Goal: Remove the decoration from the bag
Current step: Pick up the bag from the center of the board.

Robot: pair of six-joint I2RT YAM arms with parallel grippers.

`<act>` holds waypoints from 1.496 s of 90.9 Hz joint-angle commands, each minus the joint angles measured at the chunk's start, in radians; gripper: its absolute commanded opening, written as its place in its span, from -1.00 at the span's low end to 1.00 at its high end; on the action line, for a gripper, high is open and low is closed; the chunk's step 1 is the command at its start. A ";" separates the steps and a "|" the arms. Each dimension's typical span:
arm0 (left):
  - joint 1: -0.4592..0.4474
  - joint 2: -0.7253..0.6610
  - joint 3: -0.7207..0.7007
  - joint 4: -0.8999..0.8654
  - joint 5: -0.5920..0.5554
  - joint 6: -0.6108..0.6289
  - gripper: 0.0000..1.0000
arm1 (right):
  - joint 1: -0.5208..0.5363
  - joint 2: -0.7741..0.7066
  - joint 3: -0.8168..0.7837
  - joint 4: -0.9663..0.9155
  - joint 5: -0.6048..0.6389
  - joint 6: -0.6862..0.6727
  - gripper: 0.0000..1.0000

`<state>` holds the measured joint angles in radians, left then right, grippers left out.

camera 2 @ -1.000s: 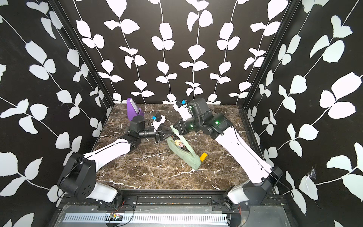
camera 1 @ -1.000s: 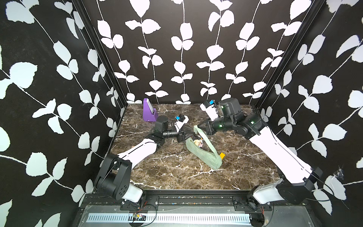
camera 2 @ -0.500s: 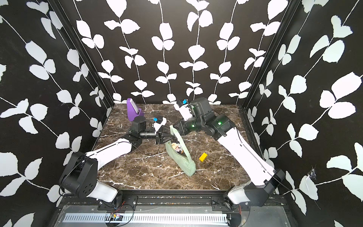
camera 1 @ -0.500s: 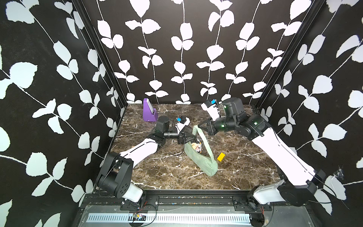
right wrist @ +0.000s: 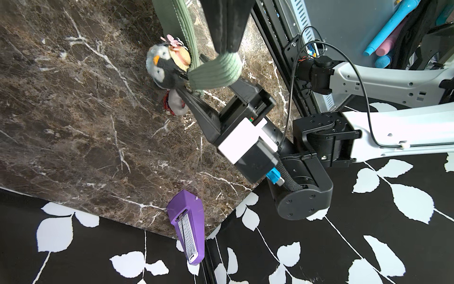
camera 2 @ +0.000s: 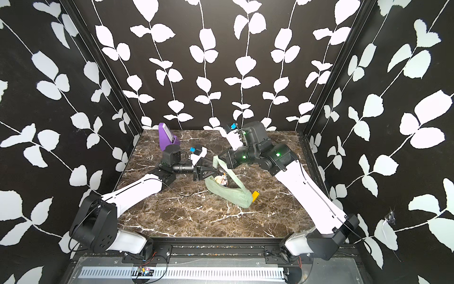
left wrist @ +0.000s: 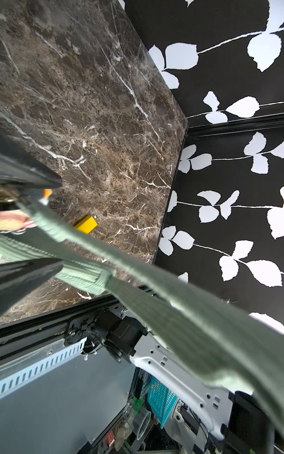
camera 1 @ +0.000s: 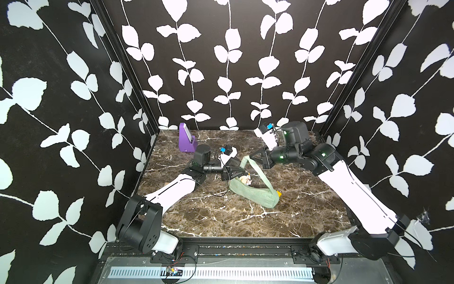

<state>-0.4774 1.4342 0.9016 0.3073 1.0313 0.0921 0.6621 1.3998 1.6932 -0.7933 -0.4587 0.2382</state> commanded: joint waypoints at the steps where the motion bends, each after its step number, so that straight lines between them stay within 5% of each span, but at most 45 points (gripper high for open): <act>1: -0.007 -0.040 -0.006 -0.035 0.004 0.021 -0.11 | -0.008 -0.040 0.009 0.032 -0.002 -0.013 -1.00; 59: -0.049 -0.073 -0.011 0.003 -0.013 -0.023 -0.99 | -0.026 -0.073 -0.047 0.089 -0.003 0.009 -1.00; 83: -0.055 -0.099 -0.040 0.064 -0.087 -0.154 -1.00 | -0.029 -0.076 -0.076 0.096 0.130 0.016 -1.00; 106: -0.101 -0.070 -0.042 0.192 -0.036 -0.383 -1.00 | -0.031 0.006 -0.072 0.110 0.361 0.036 -1.00; 127: -0.121 -0.060 -0.036 0.301 0.018 -0.532 -1.00 | -0.037 0.090 -0.084 0.185 0.374 0.093 -1.00; 136: -0.121 -0.053 -0.029 0.341 0.018 -0.571 -1.00 | -0.046 0.101 -0.097 0.204 0.343 0.120 -0.63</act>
<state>-0.5941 1.3804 0.8665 0.5270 1.0084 -0.3813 0.6327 1.4960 1.6138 -0.6651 -0.1173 0.3088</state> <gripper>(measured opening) 0.048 0.120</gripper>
